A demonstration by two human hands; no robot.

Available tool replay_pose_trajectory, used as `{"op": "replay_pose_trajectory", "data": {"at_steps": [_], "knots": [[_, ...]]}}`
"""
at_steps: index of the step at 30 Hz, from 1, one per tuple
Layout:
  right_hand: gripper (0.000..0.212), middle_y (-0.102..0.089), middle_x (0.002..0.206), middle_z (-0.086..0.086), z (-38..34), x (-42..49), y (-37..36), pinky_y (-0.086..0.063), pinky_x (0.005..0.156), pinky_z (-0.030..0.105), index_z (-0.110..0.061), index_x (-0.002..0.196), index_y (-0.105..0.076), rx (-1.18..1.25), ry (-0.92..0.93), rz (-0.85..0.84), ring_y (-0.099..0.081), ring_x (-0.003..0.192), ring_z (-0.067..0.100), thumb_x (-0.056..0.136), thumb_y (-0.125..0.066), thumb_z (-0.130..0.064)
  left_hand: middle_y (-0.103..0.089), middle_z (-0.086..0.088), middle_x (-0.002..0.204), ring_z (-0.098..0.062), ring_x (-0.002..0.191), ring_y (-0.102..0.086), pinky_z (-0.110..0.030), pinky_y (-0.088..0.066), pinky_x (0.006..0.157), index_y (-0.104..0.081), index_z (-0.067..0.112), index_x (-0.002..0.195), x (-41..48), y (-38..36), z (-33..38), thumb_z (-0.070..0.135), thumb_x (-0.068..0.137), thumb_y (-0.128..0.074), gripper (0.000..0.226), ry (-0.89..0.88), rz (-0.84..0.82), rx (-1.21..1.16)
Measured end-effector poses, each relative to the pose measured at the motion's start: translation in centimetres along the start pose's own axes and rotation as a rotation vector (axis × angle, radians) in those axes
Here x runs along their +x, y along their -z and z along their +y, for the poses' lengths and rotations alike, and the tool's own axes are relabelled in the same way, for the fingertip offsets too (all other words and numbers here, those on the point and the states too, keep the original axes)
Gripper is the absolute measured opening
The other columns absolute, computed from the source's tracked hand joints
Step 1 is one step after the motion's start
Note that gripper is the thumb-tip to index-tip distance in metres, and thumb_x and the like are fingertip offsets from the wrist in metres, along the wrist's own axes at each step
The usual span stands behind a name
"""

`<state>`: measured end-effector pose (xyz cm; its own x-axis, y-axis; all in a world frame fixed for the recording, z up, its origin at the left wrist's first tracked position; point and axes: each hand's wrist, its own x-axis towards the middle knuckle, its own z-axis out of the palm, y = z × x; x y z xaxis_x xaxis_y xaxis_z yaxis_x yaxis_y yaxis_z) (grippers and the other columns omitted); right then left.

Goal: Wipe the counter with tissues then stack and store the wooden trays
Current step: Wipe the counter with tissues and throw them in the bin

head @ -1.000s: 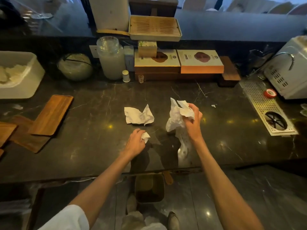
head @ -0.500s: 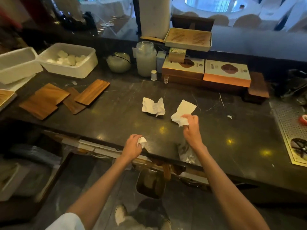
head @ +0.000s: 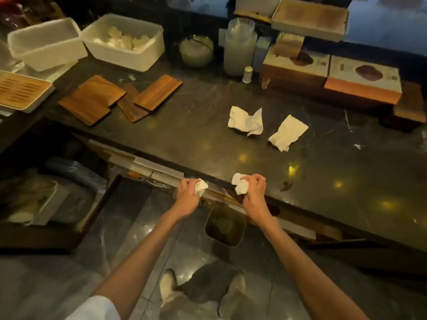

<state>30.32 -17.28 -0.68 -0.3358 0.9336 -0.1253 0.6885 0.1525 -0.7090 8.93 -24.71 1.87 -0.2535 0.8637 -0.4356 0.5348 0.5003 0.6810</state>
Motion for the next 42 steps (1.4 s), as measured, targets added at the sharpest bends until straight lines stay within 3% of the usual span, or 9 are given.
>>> {"op": "replay_pose_trajectory", "data": {"at_steps": [4,8,13,20,24,27,29,35,42], "knots": [[0.047,-0.03,0.143,-0.005,-0.2,-3.9,-4.8,-0.023,0.107,0.008,-0.019,0.132,-0.049,0.123,-0.117,0.029,-0.034,0.131,0.013,0.09,-0.063,-0.004,-0.037,-0.013,0.138,-0.029,0.131,-0.038,-0.038,-0.033,0.114,-0.044,0.014,0.141,-0.2,-0.4,-5.3,-0.004,0.093,-0.048,0.051,-0.049,-0.024,-0.092],[0.049,-0.037,0.15,0.0,2.7,-6.5,-11.1,-0.027,0.112,0.017,-0.018,0.132,-0.057,0.093,-0.169,0.058,-0.034,0.136,0.01,0.086,-0.069,-0.004,-0.05,-0.01,0.135,-0.021,0.124,-0.05,-0.039,-0.044,0.106,-0.043,0.015,0.144,3.0,-2.6,-12.2,-0.002,0.09,-0.056,0.057,-0.092,-0.071,-0.161],[0.049,-0.053,0.135,-0.004,9.8,-6.8,-21.0,-0.034,0.106,0.009,-0.02,0.13,-0.061,0.12,-0.291,0.097,-0.046,0.125,-0.004,0.087,-0.064,0.003,-0.061,-0.003,0.115,-0.028,0.105,-0.064,-0.021,-0.056,0.068,-0.063,0.022,0.12,9.1,-9.4,-21.7,0.002,0.093,-0.055,0.034,-0.035,-0.234,-0.201],[0.041,-0.063,0.115,0.007,22.6,-4.0,-34.0,-0.048,0.094,0.024,-0.017,0.119,-0.069,0.21,-0.554,0.131,-0.06,0.106,0.018,0.088,-0.057,0.008,-0.072,-0.014,0.094,-0.031,0.09,-0.07,-0.042,-0.059,0.079,-0.071,0.007,0.1,18.2,-20.7,-32.3,0.004,0.091,-0.06,0.015,0.002,-0.307,-0.098],[0.038,-0.054,0.123,0.001,29.0,-1.8,-38.3,-0.044,0.102,0.03,-0.015,0.123,-0.065,0.204,-0.624,0.2,-0.057,0.115,0.023,0.086,-0.065,-0.002,-0.071,-0.006,0.102,-0.018,0.095,-0.066,-0.03,-0.053,0.087,-0.072,0.012,0.106,22.7,-26.8,-36.0,0.003,0.089,-0.062,0.021,-0.031,-0.276,-0.022],[0.052,-0.042,0.143,0.01,32.5,-0.6,-40.5,-0.041,0.11,0.036,-0.017,0.139,-0.052,0.33,-0.702,0.23,-0.053,0.123,0.027,0.09,-0.06,-0.003,-0.054,0.003,0.092,-0.004,0.079,-0.05,-0.008,-0.043,0.069,-0.065,0.013,0.102,25.0,-30.8,-36.9,0.0,0.094,-0.053,0.02,-0.124,-0.288,0.024],[0.051,-0.047,0.137,0.006,34.2,-0.2,-41.8,-0.039,0.108,0.02,-0.016,0.14,-0.051,0.34,-0.718,0.216,-0.049,0.128,0.028,0.091,-0.06,-0.003,-0.058,-0.002,0.09,-0.013,0.081,-0.054,-0.012,-0.04,0.062,-0.067,0.002,0.104,26.0,-32.8,-37.3,0.001,0.094,-0.055,0.016,-0.163,-0.284,0.036],[0.029,-0.061,0.132,0.008,38.2,0.7,-44.5,-0.038,0.109,0.031,-0.014,0.122,-0.068,0.116,-0.63,0.058,-0.055,0.122,0.025,0.095,-0.059,-0.017,-0.073,-0.018,0.097,-0.026,0.085,-0.066,-0.021,-0.046,0.065,-0.074,0.004,0.093,28.8,-37.0,-39.1,0.013,0.087,-0.067,0.013,-0.02,-0.19,-0.08],[0.056,-0.038,0.147,0.008,43.2,2.6,-48.0,-0.036,0.112,0.04,-0.019,0.14,-0.047,-0.172,-0.524,0.039,-0.041,0.132,0.033,0.087,-0.061,-0.003,-0.06,-0.018,0.123,-0.03,0.118,-0.054,-0.039,-0.042,0.105,-0.067,0.003,0.11,31.9,-40.8,-41.4,-0.001,0.09,-0.057,0.023,-0.403,-0.219,0.257]]}}
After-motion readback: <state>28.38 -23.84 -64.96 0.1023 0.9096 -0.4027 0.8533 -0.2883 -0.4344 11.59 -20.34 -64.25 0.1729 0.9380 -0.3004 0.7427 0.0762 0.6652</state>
